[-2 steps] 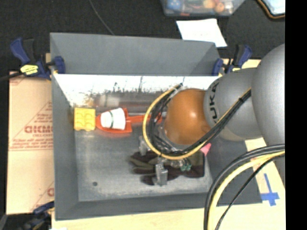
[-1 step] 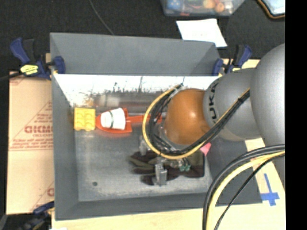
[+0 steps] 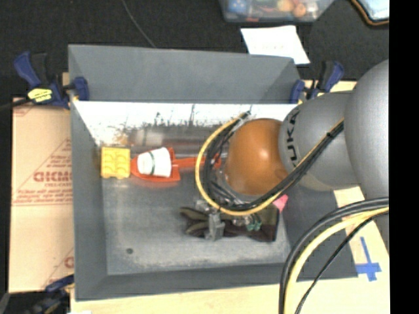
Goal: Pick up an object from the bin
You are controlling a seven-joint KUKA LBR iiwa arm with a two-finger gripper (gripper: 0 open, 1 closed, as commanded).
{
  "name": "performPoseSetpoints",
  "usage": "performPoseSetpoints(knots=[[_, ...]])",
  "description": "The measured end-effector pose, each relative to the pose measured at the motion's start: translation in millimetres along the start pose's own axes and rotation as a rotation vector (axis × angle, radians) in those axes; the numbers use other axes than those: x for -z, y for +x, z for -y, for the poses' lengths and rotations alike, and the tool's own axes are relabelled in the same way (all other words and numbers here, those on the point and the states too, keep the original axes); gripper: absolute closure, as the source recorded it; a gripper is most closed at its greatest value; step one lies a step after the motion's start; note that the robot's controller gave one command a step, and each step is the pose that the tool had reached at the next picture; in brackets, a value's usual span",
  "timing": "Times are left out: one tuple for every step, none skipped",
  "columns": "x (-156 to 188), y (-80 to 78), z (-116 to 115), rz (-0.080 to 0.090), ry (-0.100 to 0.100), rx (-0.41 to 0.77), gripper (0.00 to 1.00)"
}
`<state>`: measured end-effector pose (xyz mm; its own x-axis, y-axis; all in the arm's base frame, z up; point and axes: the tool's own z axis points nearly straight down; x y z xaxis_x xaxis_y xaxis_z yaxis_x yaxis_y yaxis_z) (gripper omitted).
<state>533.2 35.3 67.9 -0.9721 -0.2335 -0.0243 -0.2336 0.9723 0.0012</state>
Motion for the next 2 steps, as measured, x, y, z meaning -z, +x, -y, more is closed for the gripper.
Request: performPoseSetpoints(knots=[[0.0, 0.0, 0.0, 0.000, 0.000, -0.001, 1.00], [14.3, 1.6, -0.4, -0.004, -0.001, -0.002, 1.00]])
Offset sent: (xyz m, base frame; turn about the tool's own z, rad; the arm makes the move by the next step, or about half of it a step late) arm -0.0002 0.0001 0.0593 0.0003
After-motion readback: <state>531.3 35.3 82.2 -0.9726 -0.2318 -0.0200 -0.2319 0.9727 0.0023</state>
